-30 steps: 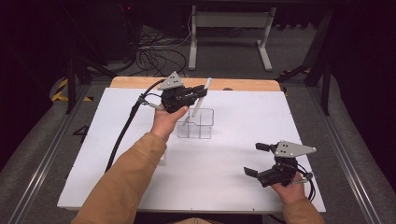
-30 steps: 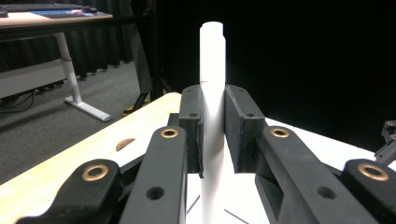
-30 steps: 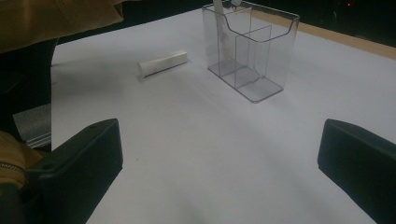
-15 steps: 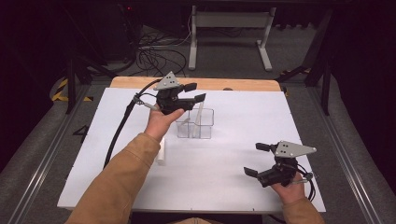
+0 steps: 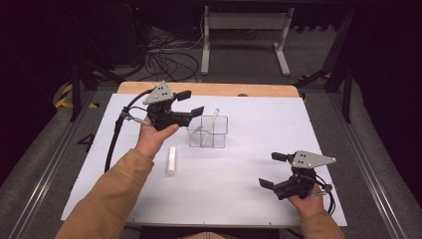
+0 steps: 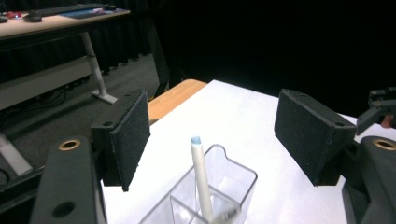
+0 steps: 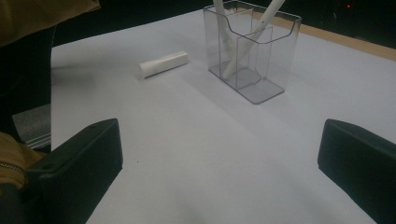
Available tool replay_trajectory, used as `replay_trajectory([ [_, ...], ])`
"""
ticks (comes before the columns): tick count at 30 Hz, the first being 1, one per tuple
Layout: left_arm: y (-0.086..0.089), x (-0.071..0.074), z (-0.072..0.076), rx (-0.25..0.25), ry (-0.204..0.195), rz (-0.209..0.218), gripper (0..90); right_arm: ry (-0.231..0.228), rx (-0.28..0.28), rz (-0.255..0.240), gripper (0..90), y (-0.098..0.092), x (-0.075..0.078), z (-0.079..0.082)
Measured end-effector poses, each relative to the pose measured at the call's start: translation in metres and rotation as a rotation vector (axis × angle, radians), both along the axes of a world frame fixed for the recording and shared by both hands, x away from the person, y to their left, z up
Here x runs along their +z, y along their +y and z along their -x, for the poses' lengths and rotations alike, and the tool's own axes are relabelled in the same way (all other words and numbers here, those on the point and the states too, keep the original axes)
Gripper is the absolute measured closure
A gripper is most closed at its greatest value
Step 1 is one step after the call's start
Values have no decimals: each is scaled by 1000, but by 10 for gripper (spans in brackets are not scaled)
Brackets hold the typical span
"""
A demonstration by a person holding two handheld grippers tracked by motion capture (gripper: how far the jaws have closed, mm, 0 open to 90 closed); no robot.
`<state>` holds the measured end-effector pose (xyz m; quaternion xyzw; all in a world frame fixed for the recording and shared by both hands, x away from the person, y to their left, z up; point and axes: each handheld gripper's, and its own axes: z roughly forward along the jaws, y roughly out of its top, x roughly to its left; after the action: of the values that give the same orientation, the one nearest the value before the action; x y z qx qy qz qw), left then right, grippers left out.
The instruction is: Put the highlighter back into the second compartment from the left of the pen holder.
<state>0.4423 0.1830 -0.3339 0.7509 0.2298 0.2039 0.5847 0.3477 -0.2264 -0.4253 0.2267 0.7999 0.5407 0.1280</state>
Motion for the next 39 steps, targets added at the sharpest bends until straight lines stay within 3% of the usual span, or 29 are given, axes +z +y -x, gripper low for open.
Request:
replay_trajectory([
  [12,15,-2,25,16,-6,-34,266,-6,-5,4,4,1,0,1],
  [28,33,-8,46,28,-1,-41,254,-7,-12,8,0,3,1,1],
  [35,42,-13,53,34,6,-41,253,-2,-46,-74,1,2,4,1],
  [39,44,-14,57,42,5,-47,253,-15,-57,-61,14,1,6,1],
])
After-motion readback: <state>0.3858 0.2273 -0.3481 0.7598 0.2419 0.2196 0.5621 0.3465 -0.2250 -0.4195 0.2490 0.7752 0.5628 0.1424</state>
